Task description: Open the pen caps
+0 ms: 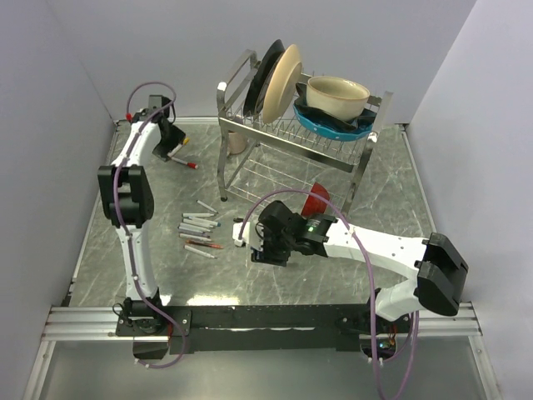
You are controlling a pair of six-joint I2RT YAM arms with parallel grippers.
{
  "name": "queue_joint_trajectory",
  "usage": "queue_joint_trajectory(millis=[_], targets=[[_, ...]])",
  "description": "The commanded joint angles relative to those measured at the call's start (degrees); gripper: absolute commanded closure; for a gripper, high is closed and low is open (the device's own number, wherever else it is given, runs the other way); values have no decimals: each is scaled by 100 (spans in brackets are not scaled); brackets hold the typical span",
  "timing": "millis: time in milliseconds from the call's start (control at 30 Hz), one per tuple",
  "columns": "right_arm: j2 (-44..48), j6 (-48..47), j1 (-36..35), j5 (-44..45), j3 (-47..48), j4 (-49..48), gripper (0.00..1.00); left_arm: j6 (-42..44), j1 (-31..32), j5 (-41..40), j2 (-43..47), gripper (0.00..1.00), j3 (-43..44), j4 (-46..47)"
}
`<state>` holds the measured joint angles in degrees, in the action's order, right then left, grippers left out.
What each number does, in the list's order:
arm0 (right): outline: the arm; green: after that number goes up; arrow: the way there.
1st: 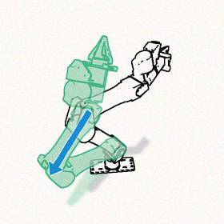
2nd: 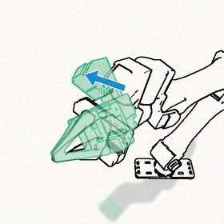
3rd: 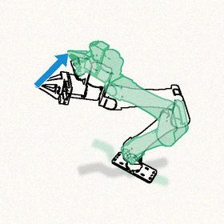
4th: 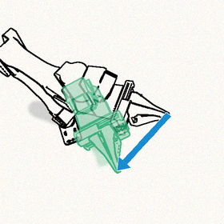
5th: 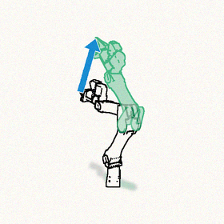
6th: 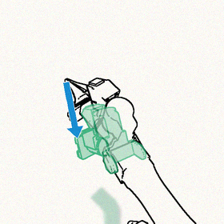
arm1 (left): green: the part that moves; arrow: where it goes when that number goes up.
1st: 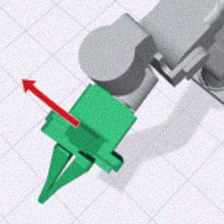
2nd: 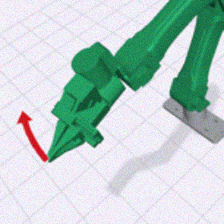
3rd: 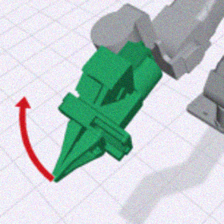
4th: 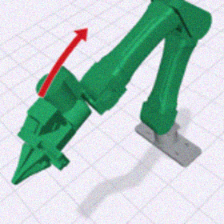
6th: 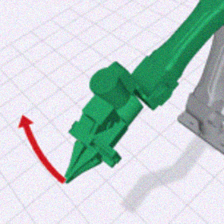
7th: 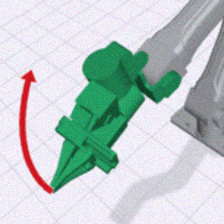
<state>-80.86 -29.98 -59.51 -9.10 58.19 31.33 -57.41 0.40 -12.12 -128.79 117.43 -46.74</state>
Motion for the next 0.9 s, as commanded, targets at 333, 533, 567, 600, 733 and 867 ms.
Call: queue_joint_trajectory(millis=[333, 533, 567, 600, 733, 867], targets=[[-132, -105, -167, 119, 175, -48, 44, -350, 100, -265, -1139, 29, 1247, -1162], [-132, -105, -175, 146, 184, -40, 44, -429, 100, -466, -1482, 30, 1661, -1505], [-123, -105, -175, 137, 184, -39, 44, -438, 100, -493, -1500, 31, 1643, -1531], [-114, -96, -184, 137, 184, -48, 44, -377, 100, -511, -1491, 32, 1565, -1505], [-88, -96, -219, 128, 201, -39, 44, -324, 91, -607, -1579, 35, 1520, -1619], [-35, -105, -228, 146, 184, -48, 44, -219, 100, -572, -1658, 37, 1450, -1672]])
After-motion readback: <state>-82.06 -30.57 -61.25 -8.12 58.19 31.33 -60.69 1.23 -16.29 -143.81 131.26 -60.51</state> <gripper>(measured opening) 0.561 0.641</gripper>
